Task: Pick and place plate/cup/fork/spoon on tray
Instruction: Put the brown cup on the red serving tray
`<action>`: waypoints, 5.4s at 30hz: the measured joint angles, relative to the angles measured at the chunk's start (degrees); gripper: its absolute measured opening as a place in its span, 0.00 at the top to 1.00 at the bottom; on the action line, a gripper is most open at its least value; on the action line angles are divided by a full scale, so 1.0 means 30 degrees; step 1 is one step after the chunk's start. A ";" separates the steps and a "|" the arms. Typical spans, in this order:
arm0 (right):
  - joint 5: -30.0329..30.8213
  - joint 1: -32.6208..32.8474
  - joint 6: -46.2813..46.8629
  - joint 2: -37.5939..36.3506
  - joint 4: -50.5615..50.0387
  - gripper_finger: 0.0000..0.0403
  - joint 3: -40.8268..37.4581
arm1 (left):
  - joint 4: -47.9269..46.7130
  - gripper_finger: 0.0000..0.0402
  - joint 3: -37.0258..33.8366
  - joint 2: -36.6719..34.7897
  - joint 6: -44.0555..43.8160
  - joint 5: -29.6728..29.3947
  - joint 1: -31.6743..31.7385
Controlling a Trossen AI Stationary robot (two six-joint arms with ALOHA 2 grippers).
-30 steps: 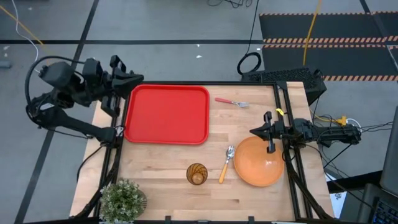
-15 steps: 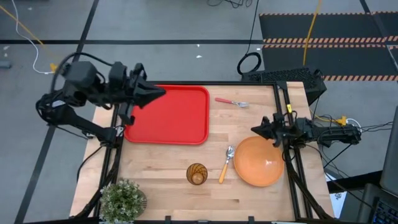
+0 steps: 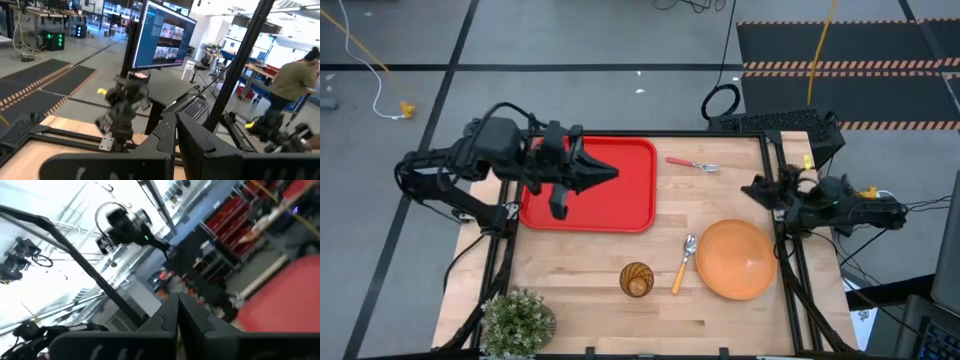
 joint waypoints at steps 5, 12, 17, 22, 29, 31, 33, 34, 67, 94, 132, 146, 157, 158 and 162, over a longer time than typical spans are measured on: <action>0.0005 0.0000 -0.2482 0.2881 -0.3145 1.00 0.5321 | 0.0092 0.95 0.0009 0.0293 0.0028 -0.0172 0.0069; -0.0030 -0.0002 -0.5290 0.8178 -1.0228 1.00 1.3883 | 0.0102 0.95 0.0007 0.0585 0.0031 -0.0553 0.0244; -0.0421 -0.0007 -0.6068 1.2183 -1.4656 1.00 1.9480 | 0.0074 0.95 0.0000 0.0909 -0.0031 -0.0543 0.0240; -0.1469 0.0000 -0.5532 1.5615 -1.8856 1.00 2.4092 | 0.0050 0.95 0.0004 0.1292 0.0027 -0.0346 -0.0367; -0.2374 0.0056 -0.2840 1.9305 -2.4229 1.00 2.7630 | -0.1883 0.94 0.0005 0.2005 0.0011 -0.0339 -0.1535; -0.2799 0.0329 -0.2438 1.9908 -2.4829 1.00 2.7773 | -0.2690 0.92 -0.0029 0.2251 -0.0065 -0.0334 -0.1971; -0.3099 0.0647 -0.2277 2.0468 -2.5545 1.00 2.7775 | -0.2932 0.89 -0.0007 0.2522 -0.0075 -0.0332 -0.2359; -0.3092 0.0840 -0.2242 2.0689 -2.5816 1.00 2.7720 | -0.3394 0.86 -0.0011 0.2567 -0.0079 -0.0361 -0.2705; -0.3602 0.3643 -0.2498 1.7047 -2.5962 1.00 2.2153 | -1.1985 0.54 0.4976 1.2805 0.0011 -0.0561 -0.7184; -0.4104 0.3643 -0.4348 1.6408 -2.3656 1.00 2.2079 | -1.3681 0.54 0.2544 1.3462 0.4035 -0.1665 -0.6849; -0.3915 0.3643 -0.5251 1.6423 -2.3547 1.00 2.2079 | -1.9023 0.98 0.8157 1.3426 0.0963 -0.0666 -0.5079; -0.2436 0.3620 -0.4309 1.6663 -2.2793 1.00 2.1480 | -2.1668 0.98 1.0856 1.1631 0.0209 -0.0949 -0.0894; -0.2502 0.3620 -0.1643 1.6678 -2.2702 1.00 1.9682 | -2.1654 0.98 1.0856 0.9427 0.0661 -0.2554 0.3567; -0.2509 0.3621 -0.1420 1.6670 -2.2679 1.00 1.9558 | -2.1660 0.98 1.0856 0.9300 0.0770 -0.2573 0.4042; -0.2499 0.3614 -0.0586 1.6670 -2.2689 1.00 1.9144 | -2.1657 0.98 1.0856 0.8861 0.1025 -0.2572 0.5916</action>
